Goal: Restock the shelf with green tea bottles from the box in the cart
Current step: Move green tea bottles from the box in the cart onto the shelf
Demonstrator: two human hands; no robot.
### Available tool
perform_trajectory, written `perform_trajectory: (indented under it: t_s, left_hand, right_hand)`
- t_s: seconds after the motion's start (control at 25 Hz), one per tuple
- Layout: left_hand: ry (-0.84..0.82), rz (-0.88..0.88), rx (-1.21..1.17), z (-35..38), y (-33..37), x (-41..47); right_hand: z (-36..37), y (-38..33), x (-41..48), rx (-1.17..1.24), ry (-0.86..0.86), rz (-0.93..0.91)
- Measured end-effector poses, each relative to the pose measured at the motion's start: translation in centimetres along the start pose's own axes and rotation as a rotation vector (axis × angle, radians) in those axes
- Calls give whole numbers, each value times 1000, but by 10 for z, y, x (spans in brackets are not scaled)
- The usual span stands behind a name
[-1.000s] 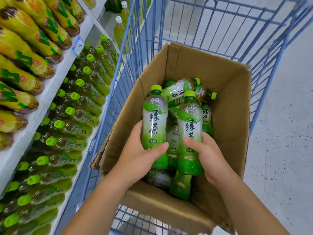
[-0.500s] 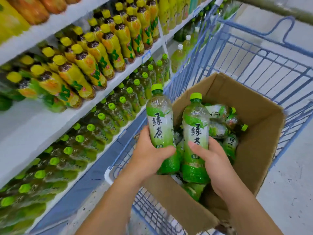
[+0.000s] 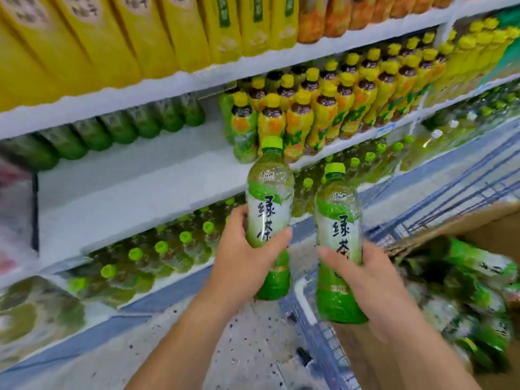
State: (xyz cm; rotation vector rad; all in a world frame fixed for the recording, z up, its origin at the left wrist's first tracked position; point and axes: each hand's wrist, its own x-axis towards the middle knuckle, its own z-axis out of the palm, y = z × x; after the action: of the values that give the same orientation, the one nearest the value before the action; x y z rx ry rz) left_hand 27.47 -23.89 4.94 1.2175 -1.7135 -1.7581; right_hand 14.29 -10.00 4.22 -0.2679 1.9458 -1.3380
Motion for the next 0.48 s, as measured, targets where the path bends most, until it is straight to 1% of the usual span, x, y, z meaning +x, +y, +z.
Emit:
perform_trajectory:
  t_s: [0.2, 0.36, 0.48]
  left_hand:
    - [82, -26, 63, -126, -21, 13]
    - [92, -62, 133, -213, -44, 22]
    - [123, -76, 189, -264, -65, 37]
  right_hand:
    - [122, -11, 0, -62, -48, 8]
    - [204, -20, 1, -107, -83, -10]
    - [253, -25, 8, -165, -130, -39]
